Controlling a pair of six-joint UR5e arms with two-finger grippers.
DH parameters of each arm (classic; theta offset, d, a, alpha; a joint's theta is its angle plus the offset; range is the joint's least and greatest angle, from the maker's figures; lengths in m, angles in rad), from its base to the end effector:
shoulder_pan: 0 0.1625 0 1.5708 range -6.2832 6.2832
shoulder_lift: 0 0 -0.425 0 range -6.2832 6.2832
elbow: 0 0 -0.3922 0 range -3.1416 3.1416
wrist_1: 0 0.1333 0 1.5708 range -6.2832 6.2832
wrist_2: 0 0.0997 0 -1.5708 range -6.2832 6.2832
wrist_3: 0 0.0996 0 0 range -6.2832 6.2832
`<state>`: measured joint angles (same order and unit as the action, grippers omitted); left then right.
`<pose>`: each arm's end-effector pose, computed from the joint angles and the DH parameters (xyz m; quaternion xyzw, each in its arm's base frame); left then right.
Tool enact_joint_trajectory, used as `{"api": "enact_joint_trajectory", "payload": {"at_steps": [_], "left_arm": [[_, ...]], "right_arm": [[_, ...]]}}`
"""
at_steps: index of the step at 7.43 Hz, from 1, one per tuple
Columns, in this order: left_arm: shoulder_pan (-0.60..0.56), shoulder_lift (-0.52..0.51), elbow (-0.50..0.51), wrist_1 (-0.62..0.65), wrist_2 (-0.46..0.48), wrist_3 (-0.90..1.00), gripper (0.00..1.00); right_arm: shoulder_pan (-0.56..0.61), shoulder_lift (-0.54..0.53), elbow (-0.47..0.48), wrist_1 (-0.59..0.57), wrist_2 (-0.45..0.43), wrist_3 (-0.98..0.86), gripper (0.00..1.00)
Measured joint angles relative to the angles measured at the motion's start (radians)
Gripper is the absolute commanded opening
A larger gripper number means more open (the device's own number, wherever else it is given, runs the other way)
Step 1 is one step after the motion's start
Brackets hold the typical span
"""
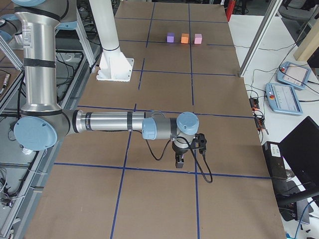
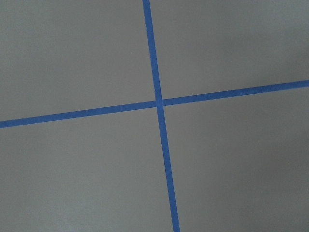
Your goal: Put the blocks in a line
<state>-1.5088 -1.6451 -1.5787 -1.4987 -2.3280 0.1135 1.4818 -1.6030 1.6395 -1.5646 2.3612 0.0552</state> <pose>-0.0324 -0.5259 0.6255 0.0142 0.3694 0.0833 0.9254 0.0195 -0.4845 0.6387 -0.0081 -0.3853 -0.0238 0.9224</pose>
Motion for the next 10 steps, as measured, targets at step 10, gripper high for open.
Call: {"api": "enact_joint_trajectory", "payload": {"at_steps": [10], "left_arm": [[-0.052,0.054,0.026,-0.024,-0.030,0.079,1.00]], "right_arm": [[-0.001,0.001,-0.001,0.000,0.000,0.000,1.00]]}}
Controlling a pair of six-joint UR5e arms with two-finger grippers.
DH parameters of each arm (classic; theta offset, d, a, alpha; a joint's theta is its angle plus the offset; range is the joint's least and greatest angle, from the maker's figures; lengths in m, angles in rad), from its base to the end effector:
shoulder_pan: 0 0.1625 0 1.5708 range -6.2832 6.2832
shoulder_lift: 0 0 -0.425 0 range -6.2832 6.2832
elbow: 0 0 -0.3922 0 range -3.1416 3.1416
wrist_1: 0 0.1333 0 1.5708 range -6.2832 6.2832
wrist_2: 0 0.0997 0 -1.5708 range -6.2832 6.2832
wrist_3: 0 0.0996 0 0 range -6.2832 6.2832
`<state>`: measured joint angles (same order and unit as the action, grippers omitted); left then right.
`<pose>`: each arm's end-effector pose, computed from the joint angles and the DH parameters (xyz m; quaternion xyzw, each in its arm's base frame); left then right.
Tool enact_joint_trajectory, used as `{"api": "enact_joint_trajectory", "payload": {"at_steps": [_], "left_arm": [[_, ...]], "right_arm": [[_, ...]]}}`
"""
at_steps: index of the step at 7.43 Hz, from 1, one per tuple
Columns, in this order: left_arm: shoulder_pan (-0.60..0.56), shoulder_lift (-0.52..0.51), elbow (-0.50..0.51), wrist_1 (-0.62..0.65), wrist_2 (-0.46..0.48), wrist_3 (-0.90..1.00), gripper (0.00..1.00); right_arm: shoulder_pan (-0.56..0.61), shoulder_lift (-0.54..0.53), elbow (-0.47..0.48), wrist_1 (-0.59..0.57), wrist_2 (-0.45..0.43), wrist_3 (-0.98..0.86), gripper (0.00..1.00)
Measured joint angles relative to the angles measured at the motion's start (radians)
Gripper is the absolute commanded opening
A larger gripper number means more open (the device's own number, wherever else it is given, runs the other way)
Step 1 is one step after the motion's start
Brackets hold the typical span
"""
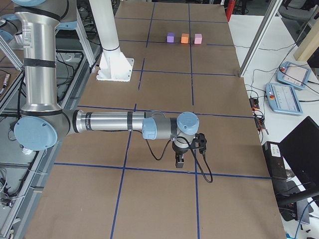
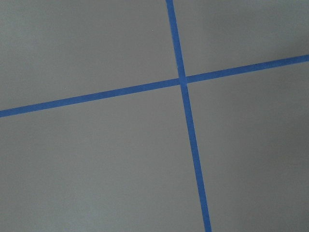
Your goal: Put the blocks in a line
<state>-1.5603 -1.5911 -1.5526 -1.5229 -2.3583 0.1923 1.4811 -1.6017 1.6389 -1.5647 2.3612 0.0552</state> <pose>-0.0575 -0.4978 0.6614 0.0138 0.3839 0.0847 0.9194 0.0191 -0.4851 0.6384 -0.0079 -0.3853 -0.0242 0.9224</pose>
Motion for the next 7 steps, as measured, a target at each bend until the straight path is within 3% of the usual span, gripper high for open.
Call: {"api": "enact_joint_trajectory", "payload": {"at_steps": [7], "left_arm": [[0.000,0.003,0.003,-0.037,-0.010,-0.068,1.00]], "right_arm": [[0.000,-0.001,0.000,0.000,0.000,0.000,1.00]]}}
